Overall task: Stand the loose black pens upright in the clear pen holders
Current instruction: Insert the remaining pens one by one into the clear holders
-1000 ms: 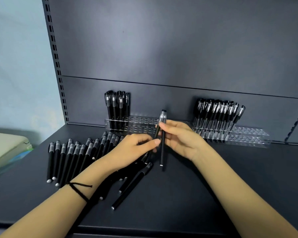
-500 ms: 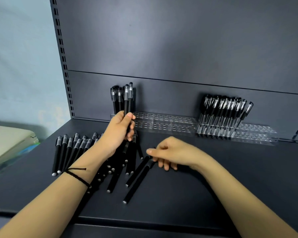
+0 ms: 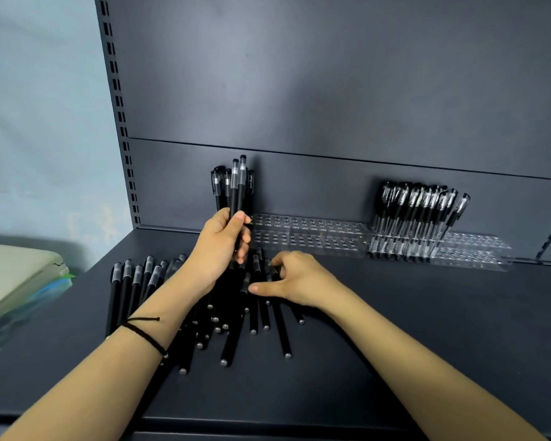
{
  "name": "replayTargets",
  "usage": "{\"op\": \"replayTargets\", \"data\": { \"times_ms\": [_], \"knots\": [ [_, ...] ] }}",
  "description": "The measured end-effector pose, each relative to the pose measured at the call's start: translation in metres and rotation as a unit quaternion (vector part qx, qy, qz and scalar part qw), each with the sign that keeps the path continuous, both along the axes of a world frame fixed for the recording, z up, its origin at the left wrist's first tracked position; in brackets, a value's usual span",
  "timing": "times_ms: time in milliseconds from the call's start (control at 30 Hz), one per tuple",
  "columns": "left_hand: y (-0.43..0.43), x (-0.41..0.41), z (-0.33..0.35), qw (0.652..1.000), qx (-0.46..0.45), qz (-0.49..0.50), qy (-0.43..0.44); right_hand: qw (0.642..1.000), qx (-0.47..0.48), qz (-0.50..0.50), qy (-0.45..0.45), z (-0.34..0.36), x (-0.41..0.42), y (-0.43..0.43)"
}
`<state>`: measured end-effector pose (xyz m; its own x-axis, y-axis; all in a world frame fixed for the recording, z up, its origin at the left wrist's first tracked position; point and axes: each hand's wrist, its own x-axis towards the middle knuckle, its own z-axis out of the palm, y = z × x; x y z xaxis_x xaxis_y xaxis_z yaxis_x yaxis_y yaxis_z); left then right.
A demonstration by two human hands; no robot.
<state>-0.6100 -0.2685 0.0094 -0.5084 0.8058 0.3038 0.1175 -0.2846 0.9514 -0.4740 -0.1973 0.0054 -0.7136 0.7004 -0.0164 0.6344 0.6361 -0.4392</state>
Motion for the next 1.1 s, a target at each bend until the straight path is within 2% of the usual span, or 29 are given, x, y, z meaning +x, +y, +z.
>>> {"op": "replayTargets", "data": {
  "times_ms": [100,233,333,467,533,667,967,1100],
  "knots": [
    [-0.002,0.000,-0.001,1.000,0.001,-0.010,-0.008,0.999,-0.039,-0.007,0.018,0.007,0.009,0.007],
    [-0.004,0.002,-0.002,1.000,-0.004,-0.011,-0.003,0.998,-0.054,-0.039,-0.019,0.015,0.021,0.027],
    [-0.003,0.002,-0.002,1.000,-0.011,-0.007,0.021,0.997,-0.051,-0.054,-0.011,0.016,0.020,0.027],
    [-0.004,0.005,-0.002,0.999,-0.019,-0.003,0.045,0.998,-0.014,-0.022,-0.055,0.012,0.008,0.017],
    [-0.005,0.007,-0.002,0.999,-0.027,-0.026,0.019,0.997,-0.014,-0.007,-0.078,0.014,0.004,0.018],
    [-0.008,0.008,-0.001,0.983,-0.039,-0.128,-0.123,0.994,-0.054,0.001,-0.097,0.023,0.001,0.028],
    [-0.009,0.005,0.003,0.973,-0.039,-0.119,-0.196,0.991,-0.070,0.024,-0.108,0.022,0.007,0.041],
    [-0.009,0.007,0.003,0.971,-0.043,-0.123,-0.199,0.991,-0.127,0.011,-0.032,0.027,0.021,0.049]
  ]
}}
